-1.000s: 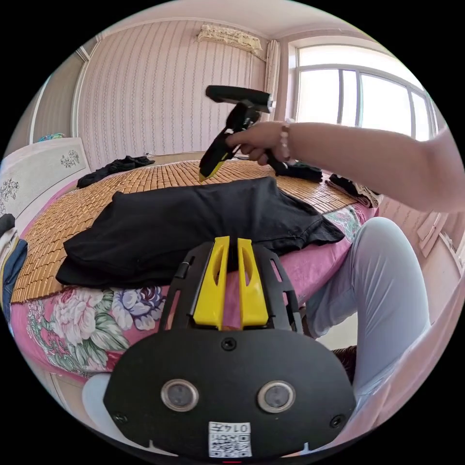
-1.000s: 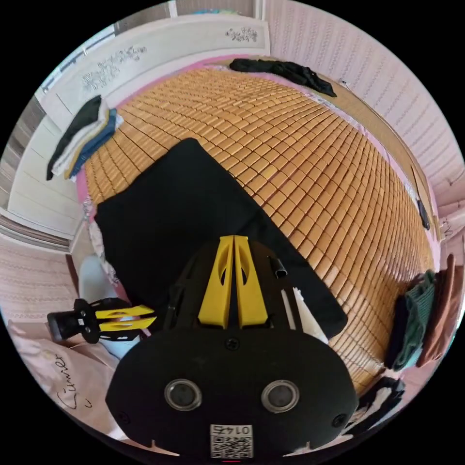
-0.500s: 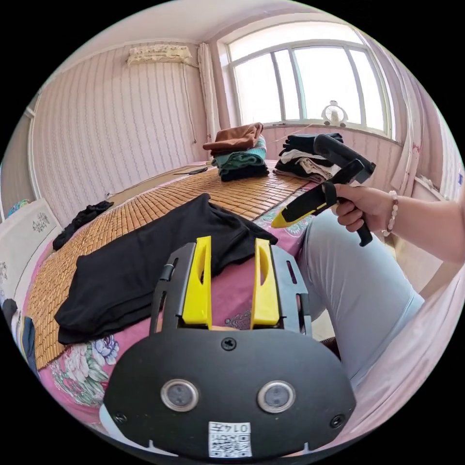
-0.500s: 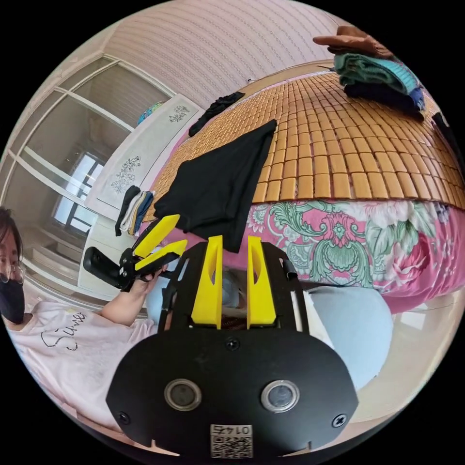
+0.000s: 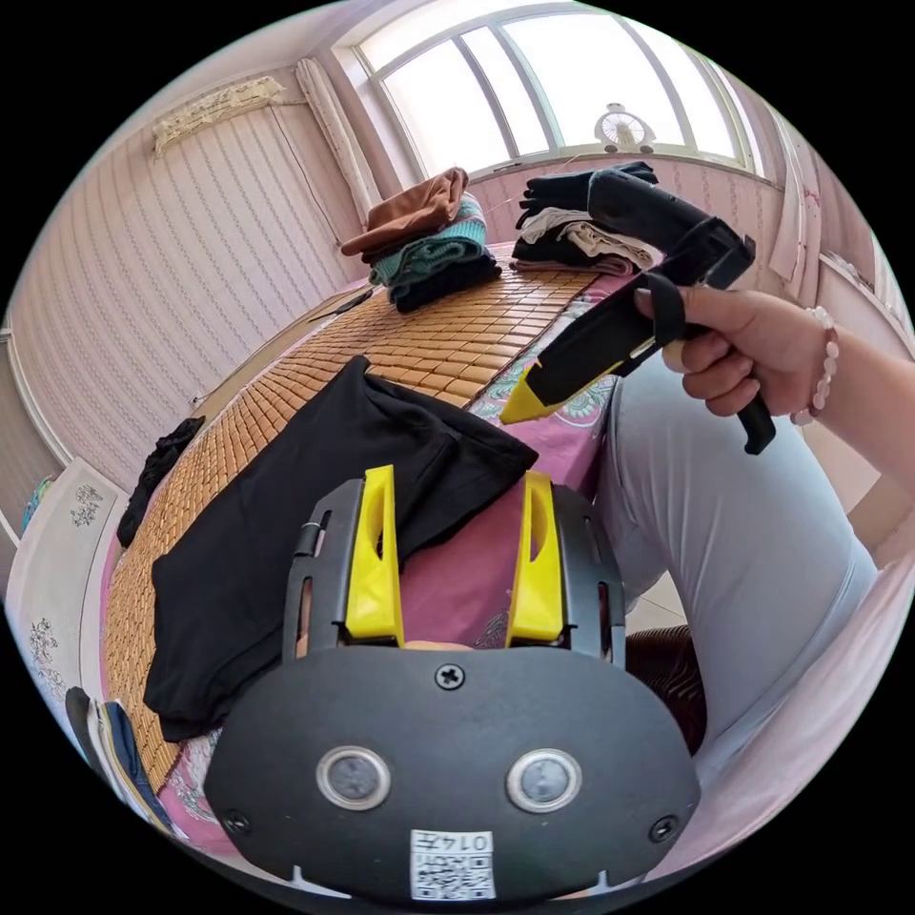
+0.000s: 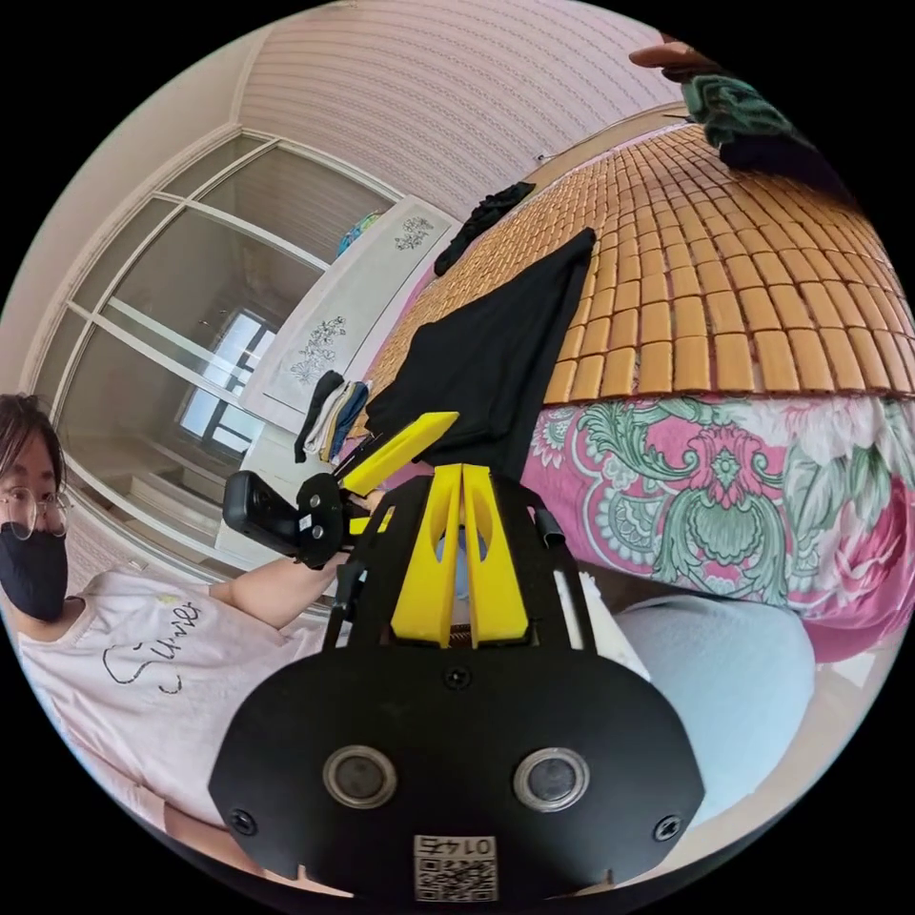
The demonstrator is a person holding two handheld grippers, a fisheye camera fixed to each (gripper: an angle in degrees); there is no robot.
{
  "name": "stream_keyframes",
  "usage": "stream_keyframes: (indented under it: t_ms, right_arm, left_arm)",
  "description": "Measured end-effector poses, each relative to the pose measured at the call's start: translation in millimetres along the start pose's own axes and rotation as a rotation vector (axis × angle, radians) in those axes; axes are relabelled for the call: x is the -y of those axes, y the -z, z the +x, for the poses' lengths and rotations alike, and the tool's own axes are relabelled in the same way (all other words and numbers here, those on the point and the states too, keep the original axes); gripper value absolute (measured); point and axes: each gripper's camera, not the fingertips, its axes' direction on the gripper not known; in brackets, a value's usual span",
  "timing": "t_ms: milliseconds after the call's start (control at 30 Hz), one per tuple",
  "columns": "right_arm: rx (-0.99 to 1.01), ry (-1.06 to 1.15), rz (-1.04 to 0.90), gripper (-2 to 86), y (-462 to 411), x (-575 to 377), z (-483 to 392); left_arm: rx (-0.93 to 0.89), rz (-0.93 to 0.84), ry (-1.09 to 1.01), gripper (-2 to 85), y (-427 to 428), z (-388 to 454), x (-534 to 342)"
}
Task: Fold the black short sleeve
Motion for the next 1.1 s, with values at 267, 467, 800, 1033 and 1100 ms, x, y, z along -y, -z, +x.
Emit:
stream_keyframes:
  t_ms: [267, 467, 800, 1033, 1100]
  right_arm:
    - [-0.049, -0.02, -0.102, 2.6, 18, 3, 29]
    - [0.174, 0.01, -0.023, 1.2, 53, 3, 32]
    - [0.34, -0.175, 0.069, 8.7, 100, -14, 85]
    - [0.319, -0.307, 0.264, 13.5, 111, -11, 102]
    - [0.28, -0.329, 0.328, 12.8, 116, -10, 105]
  left_arm:
    - [0.008, -0.039, -0.016, 18.2, -16, 22, 7]
    - [0.054, -0.007, -0.014, 8.7, -5, 21, 19]
    - [-0.089, 0.141, 0.102, -0.1, 62, 3, 7]
    - [-0.214, 0.218, 0.212, -0.3, 104, -16, -12]
    - [-0.226, 0.228, 0.212, -0.3, 111, -21, -15]
